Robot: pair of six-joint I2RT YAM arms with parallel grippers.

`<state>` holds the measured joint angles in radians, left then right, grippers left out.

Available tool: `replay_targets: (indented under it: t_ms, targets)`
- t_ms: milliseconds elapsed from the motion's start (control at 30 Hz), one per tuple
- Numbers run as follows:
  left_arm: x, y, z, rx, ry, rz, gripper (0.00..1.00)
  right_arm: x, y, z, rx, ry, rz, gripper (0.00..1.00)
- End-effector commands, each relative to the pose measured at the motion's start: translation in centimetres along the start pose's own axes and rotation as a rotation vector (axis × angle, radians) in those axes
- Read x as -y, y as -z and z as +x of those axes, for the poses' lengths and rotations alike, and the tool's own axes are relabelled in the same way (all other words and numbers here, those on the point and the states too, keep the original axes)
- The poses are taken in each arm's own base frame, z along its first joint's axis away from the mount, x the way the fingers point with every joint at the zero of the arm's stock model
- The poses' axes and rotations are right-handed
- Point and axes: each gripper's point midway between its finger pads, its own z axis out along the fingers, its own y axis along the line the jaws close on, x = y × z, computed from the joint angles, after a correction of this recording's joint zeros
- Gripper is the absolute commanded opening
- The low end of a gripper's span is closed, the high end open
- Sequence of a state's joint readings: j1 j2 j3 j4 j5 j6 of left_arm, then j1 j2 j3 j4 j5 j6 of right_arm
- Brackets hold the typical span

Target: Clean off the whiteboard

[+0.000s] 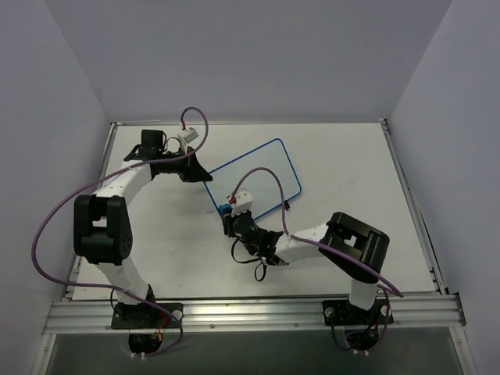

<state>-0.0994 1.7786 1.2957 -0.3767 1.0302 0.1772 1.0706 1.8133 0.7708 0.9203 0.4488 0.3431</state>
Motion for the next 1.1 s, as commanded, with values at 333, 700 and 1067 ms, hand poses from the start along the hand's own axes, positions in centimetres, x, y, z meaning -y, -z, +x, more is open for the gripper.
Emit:
replay_targets:
  t_ms: [333, 700, 1067]
  targets:
    - [-1.5, -0.5, -0.1, -0.014, -0.131, -0.041, 0.02, 13.1, -0.7, -2.6, 0.053, -0.055, 0.4, 0.0]
    - [-1.3, -0.5, -0.3, -0.01, -0.134, -0.037, 0.02, 9.3, -0.3, -0.3, 0.056, -0.104, 0.318, 0.0]
    - [-0.9, -0.4, -0.4, -0.005, -0.142, -0.03, 0.02, 2.0, -0.5, -1.3, 0.078, -0.036, 0.156, 0.0]
